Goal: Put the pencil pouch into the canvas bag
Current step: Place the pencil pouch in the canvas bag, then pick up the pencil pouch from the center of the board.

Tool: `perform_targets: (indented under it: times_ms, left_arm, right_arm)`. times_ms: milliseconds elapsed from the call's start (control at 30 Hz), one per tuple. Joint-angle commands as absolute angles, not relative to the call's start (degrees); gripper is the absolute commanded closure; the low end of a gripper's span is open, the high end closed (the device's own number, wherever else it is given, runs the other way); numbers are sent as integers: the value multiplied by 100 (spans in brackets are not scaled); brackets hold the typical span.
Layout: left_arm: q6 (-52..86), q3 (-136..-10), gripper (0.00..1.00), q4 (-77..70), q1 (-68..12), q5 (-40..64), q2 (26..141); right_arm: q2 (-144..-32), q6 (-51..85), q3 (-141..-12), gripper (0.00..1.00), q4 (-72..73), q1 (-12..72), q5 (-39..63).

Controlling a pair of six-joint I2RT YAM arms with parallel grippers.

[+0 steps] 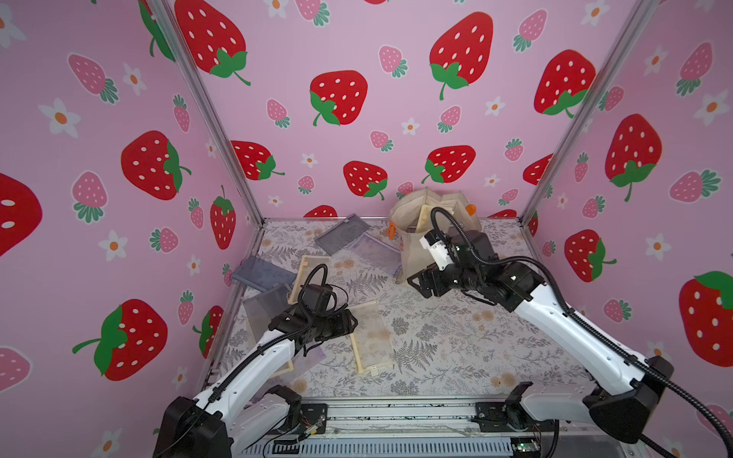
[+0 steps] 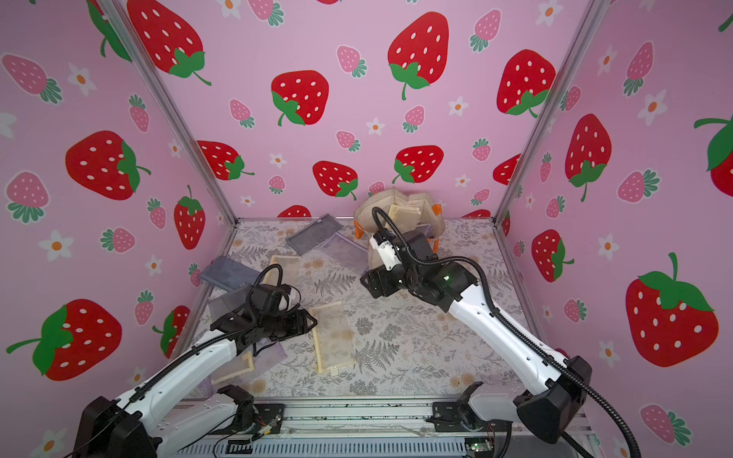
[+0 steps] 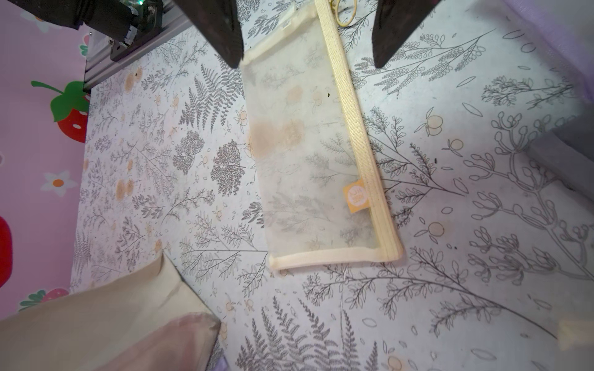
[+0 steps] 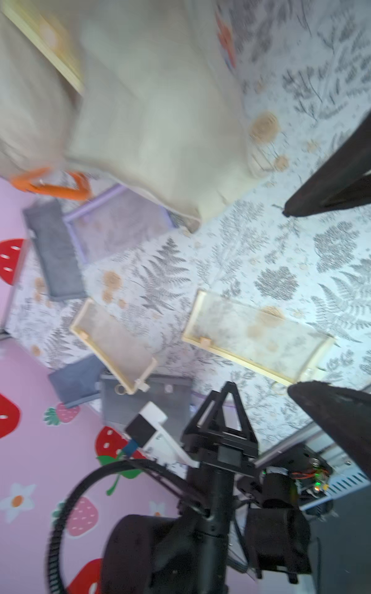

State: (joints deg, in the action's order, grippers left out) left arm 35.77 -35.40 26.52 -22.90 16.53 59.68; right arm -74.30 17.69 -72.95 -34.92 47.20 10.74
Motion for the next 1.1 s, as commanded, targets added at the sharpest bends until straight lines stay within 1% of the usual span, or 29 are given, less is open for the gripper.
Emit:
perform_targets:
  times_ms: [0,100,167,367,600,700,900,1000,1067]
  left_arm:
    - [3857,-3234,35,2357,-2305,1904,6096]
    - [3984,-3024,37,2068,-2311,1956,6294]
    - [4042,-2942,38,1911,-2312,1935,6413]
    - [4078,-2881,41,1581,-2307,1898,6750]
    - [4139,-2830,50,1215,-2311,1847,7199]
    - [4148,-2822,58,1097,-2312,1830,7337]
    - [4266,-2804,62,759,-2354,1907,7653]
    - [4332,-2804,67,614,-2382,1901,7753]
    - [4351,-2812,71,572,-2391,1883,7794]
  right_arm:
    - [-7866,2441,-6368,19,-3079,5029,1470]
    - [-8279,2844,-5778,19,-2271,5159,1582]
    - [-8637,2972,-5622,19,-1888,5159,1639]
    - [-9633,3173,-5561,21,-1011,5177,1846]
    - [-10519,3409,-5568,23,-254,5186,2089]
    - [-10751,3484,-5587,24,9,5192,2337]
    - [-10998,3469,-5763,26,61,5273,2618]
    - [-11054,3639,-5724,28,339,5299,2814]
    - [-11038,3678,-5721,29,388,5334,2847]
